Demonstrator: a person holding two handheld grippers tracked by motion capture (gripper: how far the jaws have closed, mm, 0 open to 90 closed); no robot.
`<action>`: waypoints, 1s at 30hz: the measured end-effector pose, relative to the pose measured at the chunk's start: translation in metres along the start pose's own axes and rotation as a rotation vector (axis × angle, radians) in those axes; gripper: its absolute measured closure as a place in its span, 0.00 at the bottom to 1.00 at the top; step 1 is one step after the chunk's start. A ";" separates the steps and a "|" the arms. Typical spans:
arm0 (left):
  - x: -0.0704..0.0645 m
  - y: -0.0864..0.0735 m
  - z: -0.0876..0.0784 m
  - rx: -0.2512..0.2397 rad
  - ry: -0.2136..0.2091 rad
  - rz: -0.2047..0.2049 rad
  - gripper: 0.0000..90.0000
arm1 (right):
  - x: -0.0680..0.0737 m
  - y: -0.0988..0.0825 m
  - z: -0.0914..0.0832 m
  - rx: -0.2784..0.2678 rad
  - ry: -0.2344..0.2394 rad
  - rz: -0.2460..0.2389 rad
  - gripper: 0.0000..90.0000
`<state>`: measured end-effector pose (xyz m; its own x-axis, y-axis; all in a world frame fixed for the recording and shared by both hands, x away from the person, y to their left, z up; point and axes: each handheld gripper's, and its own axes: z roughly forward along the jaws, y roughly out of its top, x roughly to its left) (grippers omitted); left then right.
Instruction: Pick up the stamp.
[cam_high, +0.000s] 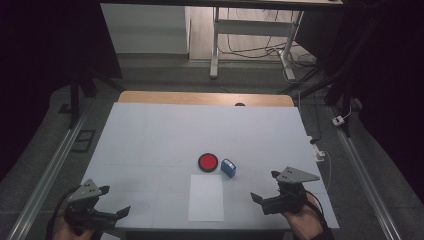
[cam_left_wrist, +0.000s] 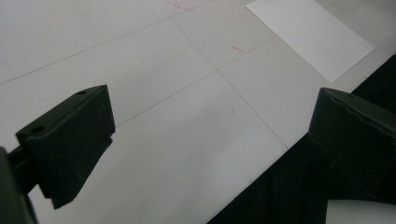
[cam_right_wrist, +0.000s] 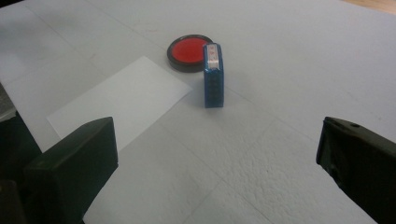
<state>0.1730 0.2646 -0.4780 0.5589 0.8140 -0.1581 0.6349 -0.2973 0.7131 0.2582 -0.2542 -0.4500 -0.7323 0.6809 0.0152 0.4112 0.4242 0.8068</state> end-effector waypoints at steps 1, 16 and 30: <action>0.000 0.000 0.000 0.002 -0.002 0.001 0.01 | 0.001 0.001 0.001 -0.004 0.008 0.002 0.00; 0.001 0.001 0.001 0.008 -0.003 -0.003 0.01 | 0.002 0.014 0.021 0.051 0.048 0.041 0.00; 0.000 0.002 0.002 0.016 -0.005 0.003 0.01 | 0.005 0.028 0.043 0.066 0.049 0.033 0.00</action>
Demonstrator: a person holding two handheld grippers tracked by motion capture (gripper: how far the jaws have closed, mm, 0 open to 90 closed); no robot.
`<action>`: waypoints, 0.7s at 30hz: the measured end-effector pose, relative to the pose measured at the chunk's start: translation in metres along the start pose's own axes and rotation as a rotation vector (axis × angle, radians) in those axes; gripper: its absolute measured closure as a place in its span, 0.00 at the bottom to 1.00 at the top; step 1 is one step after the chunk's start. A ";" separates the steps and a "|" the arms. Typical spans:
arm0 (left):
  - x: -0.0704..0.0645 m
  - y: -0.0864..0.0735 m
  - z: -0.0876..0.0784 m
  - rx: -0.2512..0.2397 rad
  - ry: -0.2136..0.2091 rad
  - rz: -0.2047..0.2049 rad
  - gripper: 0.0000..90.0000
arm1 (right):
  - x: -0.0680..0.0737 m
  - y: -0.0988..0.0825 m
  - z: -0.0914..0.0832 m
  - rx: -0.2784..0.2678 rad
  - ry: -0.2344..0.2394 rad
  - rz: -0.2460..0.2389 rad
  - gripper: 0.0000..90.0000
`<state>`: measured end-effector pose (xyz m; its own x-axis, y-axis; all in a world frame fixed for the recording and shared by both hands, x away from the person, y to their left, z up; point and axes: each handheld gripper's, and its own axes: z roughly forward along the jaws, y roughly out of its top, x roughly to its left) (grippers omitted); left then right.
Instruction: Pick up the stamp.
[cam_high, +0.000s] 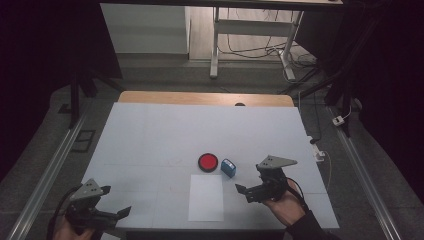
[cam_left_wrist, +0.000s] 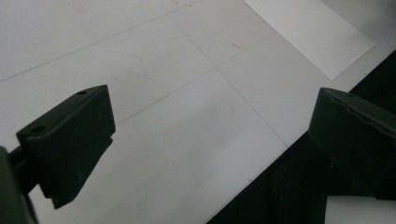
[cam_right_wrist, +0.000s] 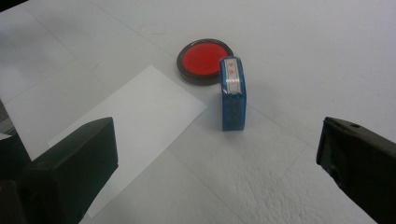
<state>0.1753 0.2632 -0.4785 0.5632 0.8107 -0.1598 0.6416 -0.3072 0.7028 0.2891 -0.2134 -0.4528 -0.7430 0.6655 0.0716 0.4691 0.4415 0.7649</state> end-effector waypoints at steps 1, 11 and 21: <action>0.000 0.000 0.000 0.001 -0.002 0.000 0.01 | 0.000 0.000 0.000 0.000 0.000 0.000 0.00; 0.000 0.000 0.000 0.002 -0.001 0.002 0.01 | 0.000 0.008 0.018 0.034 0.006 -0.033 0.00; 0.000 0.000 0.000 0.002 -0.002 0.001 0.01 | -0.004 0.013 0.037 0.084 -0.013 -0.059 0.00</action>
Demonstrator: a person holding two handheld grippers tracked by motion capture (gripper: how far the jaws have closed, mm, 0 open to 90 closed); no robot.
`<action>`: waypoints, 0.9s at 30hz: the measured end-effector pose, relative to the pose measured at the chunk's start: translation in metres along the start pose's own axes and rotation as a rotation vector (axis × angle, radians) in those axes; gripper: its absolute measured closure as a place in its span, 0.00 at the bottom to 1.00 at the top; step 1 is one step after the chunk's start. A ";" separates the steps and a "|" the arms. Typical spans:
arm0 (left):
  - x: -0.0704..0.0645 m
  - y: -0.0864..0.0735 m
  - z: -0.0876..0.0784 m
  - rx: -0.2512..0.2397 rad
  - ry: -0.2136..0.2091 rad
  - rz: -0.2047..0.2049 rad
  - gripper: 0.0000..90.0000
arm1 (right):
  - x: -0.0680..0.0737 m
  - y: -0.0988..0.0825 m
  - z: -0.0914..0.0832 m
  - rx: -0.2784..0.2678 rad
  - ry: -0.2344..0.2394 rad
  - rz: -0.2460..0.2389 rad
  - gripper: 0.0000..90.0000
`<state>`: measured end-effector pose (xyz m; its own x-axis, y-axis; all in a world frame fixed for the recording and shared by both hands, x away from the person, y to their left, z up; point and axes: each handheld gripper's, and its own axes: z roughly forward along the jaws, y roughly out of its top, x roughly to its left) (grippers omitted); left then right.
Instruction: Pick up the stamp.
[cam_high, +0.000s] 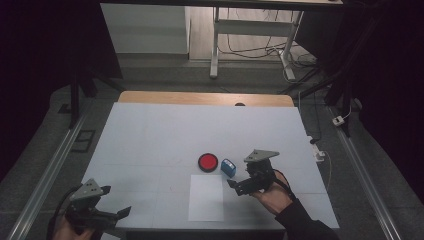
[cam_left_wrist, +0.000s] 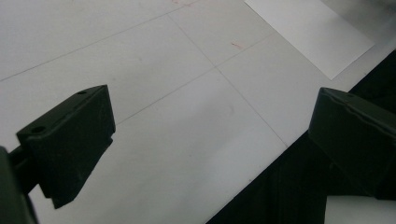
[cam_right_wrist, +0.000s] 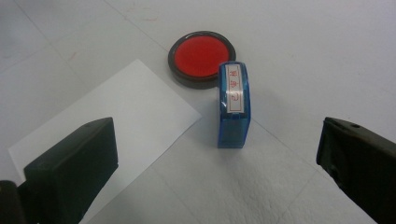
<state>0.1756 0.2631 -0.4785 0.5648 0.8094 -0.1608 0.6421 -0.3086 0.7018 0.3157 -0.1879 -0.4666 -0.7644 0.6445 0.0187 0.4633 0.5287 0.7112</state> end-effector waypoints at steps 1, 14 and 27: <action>0.000 0.000 0.000 0.001 0.001 0.001 0.01 | 0.000 0.001 0.002 0.007 -0.006 -0.001 0.00; 0.000 0.000 0.000 0.001 0.001 0.001 0.01 | -0.007 0.011 0.030 0.052 -0.042 -0.008 0.00; 0.000 0.000 0.000 0.001 0.000 0.004 0.01 | -0.010 0.020 0.054 0.104 -0.071 -0.035 0.00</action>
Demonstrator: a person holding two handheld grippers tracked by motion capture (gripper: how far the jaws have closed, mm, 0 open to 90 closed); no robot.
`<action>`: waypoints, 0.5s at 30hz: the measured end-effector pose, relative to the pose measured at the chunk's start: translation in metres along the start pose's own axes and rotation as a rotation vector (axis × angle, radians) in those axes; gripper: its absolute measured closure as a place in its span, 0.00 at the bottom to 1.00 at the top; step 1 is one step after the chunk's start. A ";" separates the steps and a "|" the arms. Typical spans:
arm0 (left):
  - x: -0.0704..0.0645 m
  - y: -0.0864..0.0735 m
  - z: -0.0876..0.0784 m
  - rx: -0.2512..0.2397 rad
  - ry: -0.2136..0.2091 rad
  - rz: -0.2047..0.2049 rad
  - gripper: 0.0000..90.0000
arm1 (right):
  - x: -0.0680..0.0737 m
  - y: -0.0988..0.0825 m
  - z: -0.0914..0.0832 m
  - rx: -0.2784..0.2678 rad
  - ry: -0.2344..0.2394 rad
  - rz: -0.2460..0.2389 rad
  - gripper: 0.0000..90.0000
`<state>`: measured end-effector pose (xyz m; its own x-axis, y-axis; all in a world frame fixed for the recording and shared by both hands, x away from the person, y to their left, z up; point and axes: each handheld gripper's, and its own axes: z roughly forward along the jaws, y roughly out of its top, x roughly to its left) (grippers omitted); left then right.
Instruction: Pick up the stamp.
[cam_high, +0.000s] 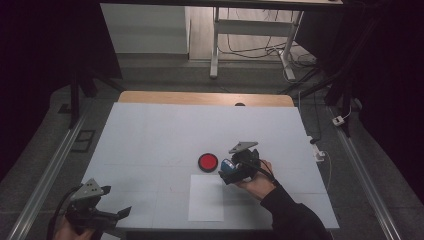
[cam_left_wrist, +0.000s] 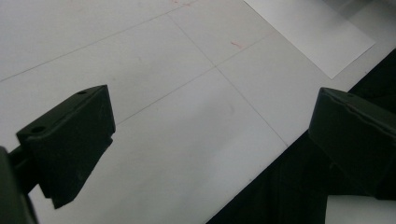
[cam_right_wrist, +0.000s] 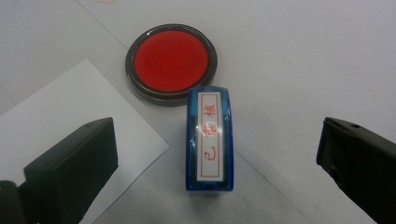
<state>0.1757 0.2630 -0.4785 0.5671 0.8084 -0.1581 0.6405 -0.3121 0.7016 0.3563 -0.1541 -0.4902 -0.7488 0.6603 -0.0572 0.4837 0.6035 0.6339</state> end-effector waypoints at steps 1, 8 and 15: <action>0.000 0.000 0.000 0.000 0.000 0.000 0.01 | 0.000 0.000 0.001 0.002 -0.003 0.001 0.00; 0.000 0.000 0.000 0.003 0.000 0.007 0.01 | -0.004 0.003 0.002 0.021 0.010 -0.004 0.24; -0.001 0.000 0.000 0.005 0.001 0.009 0.01 | -0.004 0.006 0.000 0.022 0.030 0.002 0.45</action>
<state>0.1757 0.2622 -0.4785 0.5721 0.8061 -0.1514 0.6382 -0.3216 0.6995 0.3623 -0.1528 -0.4859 -0.7607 0.6482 -0.0329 0.4947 0.6119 0.6172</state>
